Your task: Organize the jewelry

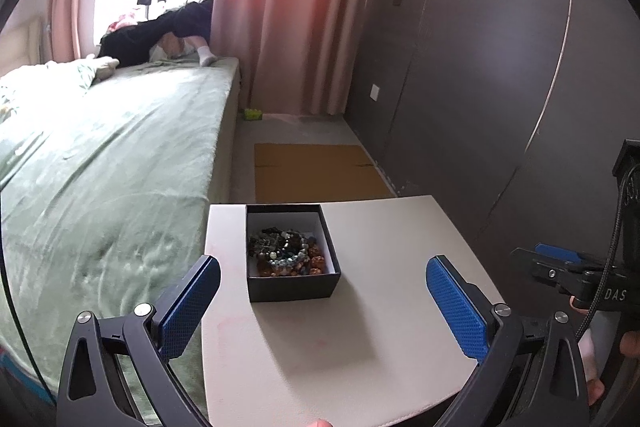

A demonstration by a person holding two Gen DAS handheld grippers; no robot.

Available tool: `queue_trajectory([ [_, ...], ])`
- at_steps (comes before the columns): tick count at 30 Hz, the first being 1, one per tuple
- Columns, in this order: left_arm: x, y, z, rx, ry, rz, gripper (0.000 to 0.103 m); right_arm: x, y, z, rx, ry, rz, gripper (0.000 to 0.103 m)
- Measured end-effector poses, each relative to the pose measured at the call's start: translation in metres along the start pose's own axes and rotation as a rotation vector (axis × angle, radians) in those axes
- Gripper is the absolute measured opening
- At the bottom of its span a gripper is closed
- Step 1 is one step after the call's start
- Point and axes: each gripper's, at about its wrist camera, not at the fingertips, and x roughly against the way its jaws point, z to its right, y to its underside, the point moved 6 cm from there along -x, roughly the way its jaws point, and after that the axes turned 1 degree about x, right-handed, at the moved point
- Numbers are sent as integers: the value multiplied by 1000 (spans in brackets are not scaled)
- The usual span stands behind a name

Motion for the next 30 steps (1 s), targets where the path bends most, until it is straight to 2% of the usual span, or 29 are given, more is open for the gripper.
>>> queue_trajectory([
  [12, -3, 2, 4, 3, 5, -6, 102, -4, 4, 4, -19, 10, -30, 103],
  [30, -13, 4, 6, 15, 6, -22, 102, 2, 2, 7, -15, 11, -20, 103],
])
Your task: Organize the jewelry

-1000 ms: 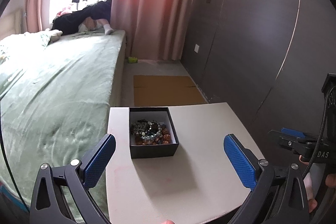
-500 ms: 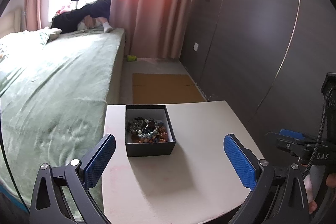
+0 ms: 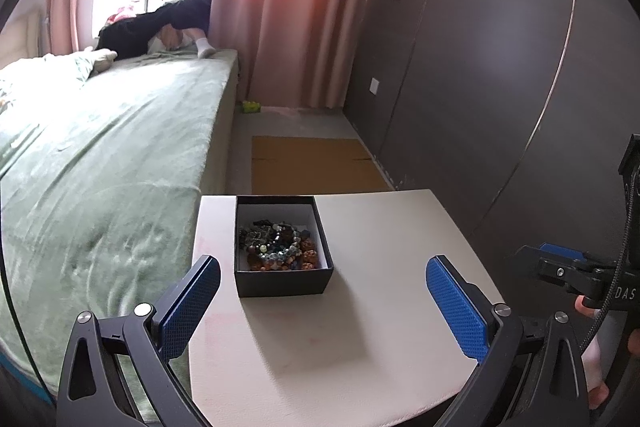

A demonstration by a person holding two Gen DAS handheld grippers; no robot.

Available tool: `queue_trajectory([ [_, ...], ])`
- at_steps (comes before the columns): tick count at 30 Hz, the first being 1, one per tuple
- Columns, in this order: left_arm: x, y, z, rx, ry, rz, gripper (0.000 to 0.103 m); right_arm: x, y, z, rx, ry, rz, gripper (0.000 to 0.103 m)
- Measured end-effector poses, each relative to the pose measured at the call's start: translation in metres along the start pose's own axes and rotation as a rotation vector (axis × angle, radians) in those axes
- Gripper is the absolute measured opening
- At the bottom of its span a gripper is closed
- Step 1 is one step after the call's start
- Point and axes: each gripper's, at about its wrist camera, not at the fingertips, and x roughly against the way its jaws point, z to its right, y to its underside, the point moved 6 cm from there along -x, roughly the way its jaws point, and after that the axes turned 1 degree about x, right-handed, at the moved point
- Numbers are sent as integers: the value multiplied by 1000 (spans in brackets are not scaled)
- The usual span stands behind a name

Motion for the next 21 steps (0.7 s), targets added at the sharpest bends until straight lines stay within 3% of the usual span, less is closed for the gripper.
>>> queue_trajectory([
  [21, 1, 2, 3, -21, -1, 6, 102, -1, 2, 4, 1, -1, -5, 103],
])
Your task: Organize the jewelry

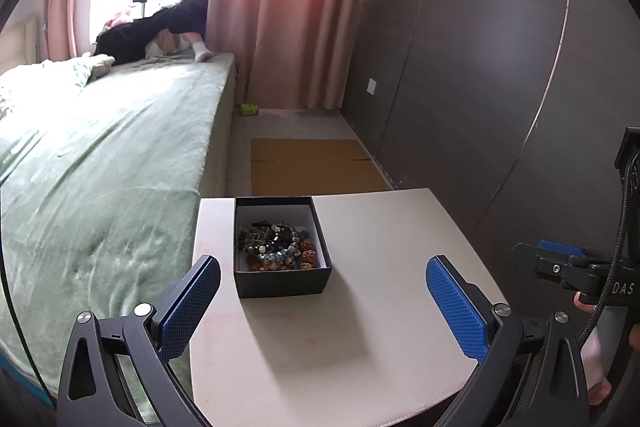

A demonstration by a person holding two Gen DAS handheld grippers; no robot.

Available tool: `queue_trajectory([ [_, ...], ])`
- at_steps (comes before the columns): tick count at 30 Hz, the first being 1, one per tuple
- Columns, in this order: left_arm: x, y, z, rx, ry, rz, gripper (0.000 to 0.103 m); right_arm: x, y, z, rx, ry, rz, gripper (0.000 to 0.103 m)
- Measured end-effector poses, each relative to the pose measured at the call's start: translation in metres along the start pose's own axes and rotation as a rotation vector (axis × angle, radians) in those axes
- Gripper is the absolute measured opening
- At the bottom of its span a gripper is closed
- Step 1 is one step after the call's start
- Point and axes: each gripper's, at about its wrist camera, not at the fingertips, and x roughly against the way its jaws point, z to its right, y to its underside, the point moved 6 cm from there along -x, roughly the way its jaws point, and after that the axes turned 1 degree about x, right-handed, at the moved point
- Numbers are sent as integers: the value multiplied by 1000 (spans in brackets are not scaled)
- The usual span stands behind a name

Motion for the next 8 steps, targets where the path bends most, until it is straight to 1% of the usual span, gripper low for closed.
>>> queue_trajectory([
  [8, -1, 1, 0, -2, 1, -7, 102, 0, 0, -1, -1, 1, -3, 103],
])
